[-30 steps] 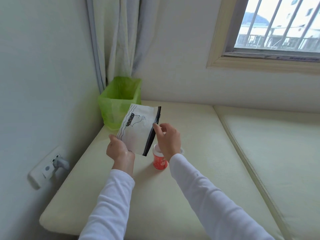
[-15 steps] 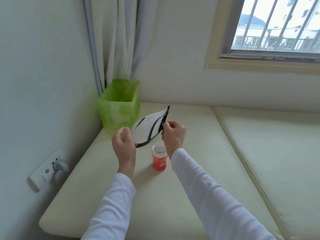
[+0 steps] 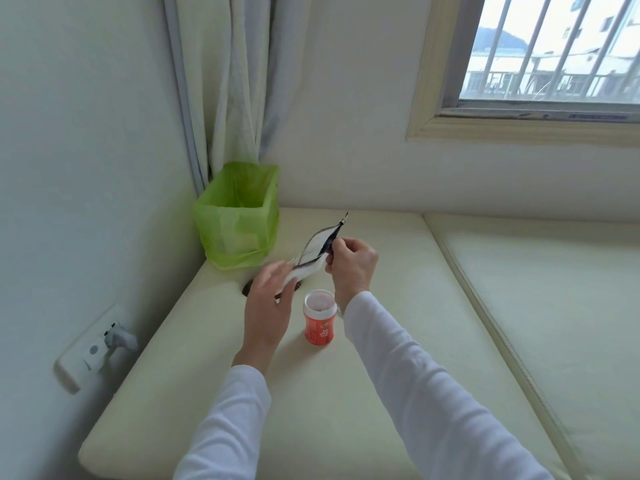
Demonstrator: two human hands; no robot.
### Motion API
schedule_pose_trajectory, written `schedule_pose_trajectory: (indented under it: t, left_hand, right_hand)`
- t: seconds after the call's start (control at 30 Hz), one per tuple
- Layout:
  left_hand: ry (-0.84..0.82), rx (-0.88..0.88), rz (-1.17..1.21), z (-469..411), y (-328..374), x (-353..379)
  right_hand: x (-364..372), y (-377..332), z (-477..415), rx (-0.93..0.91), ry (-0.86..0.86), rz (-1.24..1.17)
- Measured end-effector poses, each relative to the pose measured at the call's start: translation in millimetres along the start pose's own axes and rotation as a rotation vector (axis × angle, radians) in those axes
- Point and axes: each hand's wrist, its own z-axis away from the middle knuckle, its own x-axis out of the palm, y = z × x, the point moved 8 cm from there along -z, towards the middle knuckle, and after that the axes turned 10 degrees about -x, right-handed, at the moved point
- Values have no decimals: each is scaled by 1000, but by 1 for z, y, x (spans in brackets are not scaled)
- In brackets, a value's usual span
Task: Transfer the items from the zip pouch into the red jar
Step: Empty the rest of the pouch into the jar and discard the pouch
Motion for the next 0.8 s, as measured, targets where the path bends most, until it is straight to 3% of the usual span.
schedule_pose_trajectory:
  t: [0.2,0.8]
  left_hand:
    - [204,3,92,-1,-3,-15]
    - [513,-197,246,-37,-12,-41]
  right_hand:
    - [4,-3,3,-18,-66,16]
    - [-48,28,-7,-67,6,245]
